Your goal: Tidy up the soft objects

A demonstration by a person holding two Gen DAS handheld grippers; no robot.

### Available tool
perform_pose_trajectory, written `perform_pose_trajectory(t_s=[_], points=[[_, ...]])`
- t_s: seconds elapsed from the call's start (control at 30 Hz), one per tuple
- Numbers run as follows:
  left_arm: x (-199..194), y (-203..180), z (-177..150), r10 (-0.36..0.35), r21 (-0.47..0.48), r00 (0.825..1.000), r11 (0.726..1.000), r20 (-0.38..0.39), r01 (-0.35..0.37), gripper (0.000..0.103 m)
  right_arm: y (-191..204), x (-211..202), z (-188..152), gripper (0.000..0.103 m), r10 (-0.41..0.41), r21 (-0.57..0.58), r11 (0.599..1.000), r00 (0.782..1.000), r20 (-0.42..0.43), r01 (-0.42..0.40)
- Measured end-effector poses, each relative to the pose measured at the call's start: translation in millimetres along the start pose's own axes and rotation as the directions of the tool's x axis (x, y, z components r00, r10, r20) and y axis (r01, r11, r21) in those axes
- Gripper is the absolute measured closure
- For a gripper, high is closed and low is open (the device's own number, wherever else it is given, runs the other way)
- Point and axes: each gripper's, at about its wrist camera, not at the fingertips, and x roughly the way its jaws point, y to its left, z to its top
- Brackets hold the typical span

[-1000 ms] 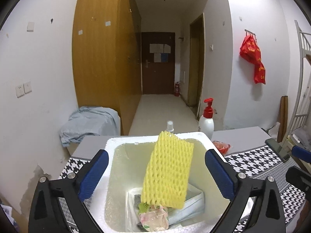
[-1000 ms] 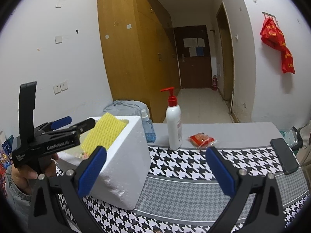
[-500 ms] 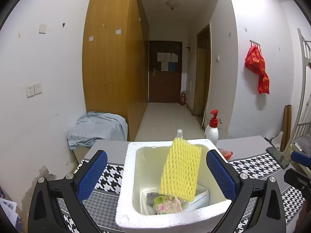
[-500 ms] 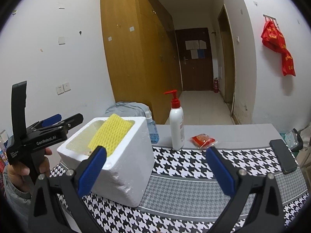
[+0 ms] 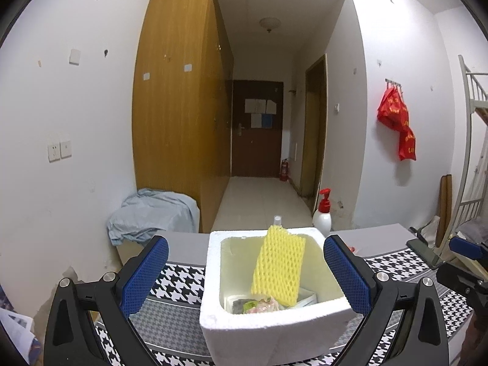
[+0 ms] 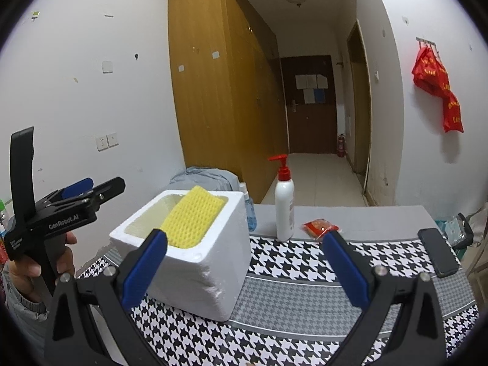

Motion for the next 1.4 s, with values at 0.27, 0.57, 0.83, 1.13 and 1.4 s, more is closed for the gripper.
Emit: perform_pose_trajectory(t_s=[0.27, 0.57, 0.83, 1.13, 1.4], points=[[-34.3, -8.9, -6.9, -0.028, 0.020, 0.999, 0.999, 0.025, 0.027, 0.001, 11.1, -31.5, -4.9, 0.000, -0.001, -0.022, 1.000, 0.999, 0.054, 0.003], [-78.8, -18.8, -19.2, -0.067, 0.031, 0.996, 0.997, 0.059, 0.065, 0.001, 25.0, -69.6, -14.0, 0.000, 0.000, -0.025, 1.000, 0.992, 0.123, 0.003], [-113.1, -24.9, -34.5, -0.056, 0.041, 0.994, 0.998, 0.089, 0.052, 0.001, 41.0, -100.6, -27.8, 0.000, -0.060, -0.026, 0.998, 0.988, 0.144, 0.065], [-127.8, -25.9, -58.7, -0.070, 0.037, 0.994, 0.997, 0.079, 0.068, 0.001, 52.3, -119.6, -46.8, 0.000, -0.141, -0.034, 0.988, 0.978, 0.154, 0.148], [-137.7, -24.8, -75.3, -0.090, 0.019, 0.992, 0.996, 0.088, 0.089, 0.001, 57.0, -122.2, -65.7, 0.000, -0.141, -0.033, 0.988, 0.974, 0.178, 0.149]])
